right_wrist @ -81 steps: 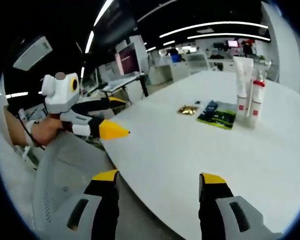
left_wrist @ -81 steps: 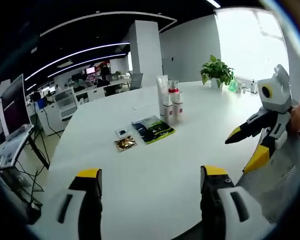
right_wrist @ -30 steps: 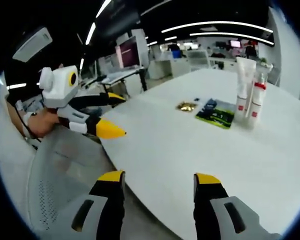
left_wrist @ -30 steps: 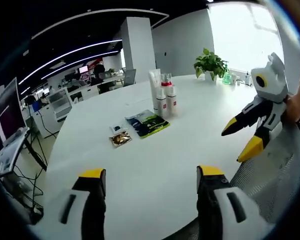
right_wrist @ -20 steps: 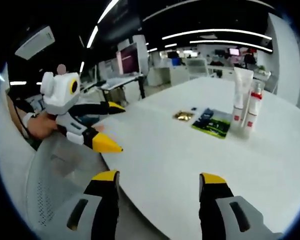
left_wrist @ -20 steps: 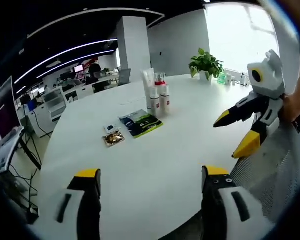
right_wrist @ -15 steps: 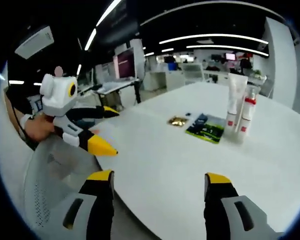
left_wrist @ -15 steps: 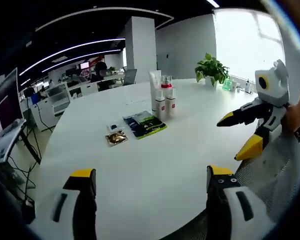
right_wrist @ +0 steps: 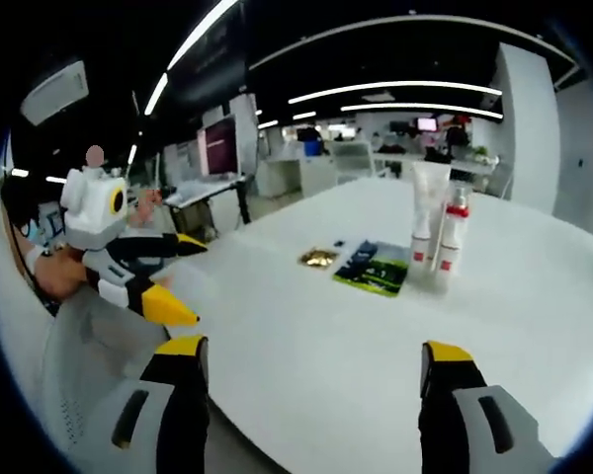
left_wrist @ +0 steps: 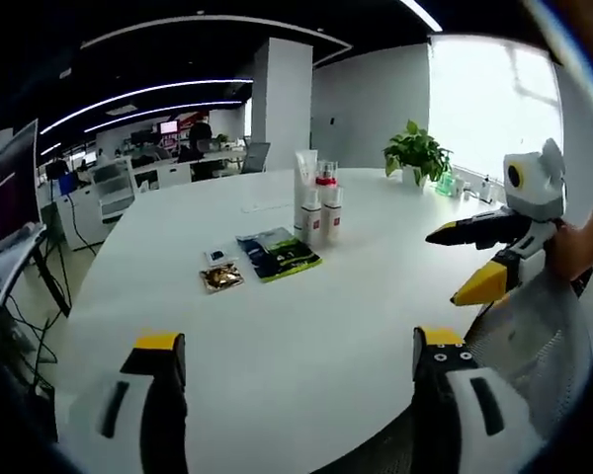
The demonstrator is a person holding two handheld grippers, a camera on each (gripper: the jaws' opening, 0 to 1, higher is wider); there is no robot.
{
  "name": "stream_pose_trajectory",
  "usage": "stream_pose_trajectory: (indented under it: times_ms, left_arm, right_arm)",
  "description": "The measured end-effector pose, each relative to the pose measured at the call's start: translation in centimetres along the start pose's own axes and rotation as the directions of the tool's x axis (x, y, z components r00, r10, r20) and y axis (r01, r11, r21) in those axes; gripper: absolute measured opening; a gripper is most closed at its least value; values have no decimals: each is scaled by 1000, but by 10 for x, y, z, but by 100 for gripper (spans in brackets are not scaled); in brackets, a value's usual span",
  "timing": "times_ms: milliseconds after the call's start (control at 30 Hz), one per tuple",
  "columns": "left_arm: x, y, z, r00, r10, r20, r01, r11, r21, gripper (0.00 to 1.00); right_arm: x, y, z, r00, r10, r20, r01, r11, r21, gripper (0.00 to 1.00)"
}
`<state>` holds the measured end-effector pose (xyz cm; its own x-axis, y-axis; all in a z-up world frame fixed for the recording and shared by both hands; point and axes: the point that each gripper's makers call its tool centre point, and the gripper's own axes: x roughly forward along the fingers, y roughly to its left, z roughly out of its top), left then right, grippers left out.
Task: Arrange the skincare products in the storage area until every visible bottle or jar stands upright without overlapping.
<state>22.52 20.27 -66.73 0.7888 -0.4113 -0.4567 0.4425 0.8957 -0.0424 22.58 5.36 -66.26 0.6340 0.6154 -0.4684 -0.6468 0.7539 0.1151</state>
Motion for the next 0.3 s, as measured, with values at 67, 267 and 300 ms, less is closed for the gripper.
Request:
stream_pose_trajectory:
  times_ms: [67,267,300]
  left_arm:
    - [-1,-3,2,1000,-10,11,10,1000,12,90]
    - [-1,-6,2,1000,-27,13,27,999,31,92]
    - [-1,-6,1,1000,-27,11,26,999,33,91]
  right_arm:
    - [4,3,-7,999,15,-30,-14,1000,15,99]
    - [4,10,-9,998,41,-47,-41,999,5,99]
    - [4,10,-10,998,41,-47,-41,999,7,99]
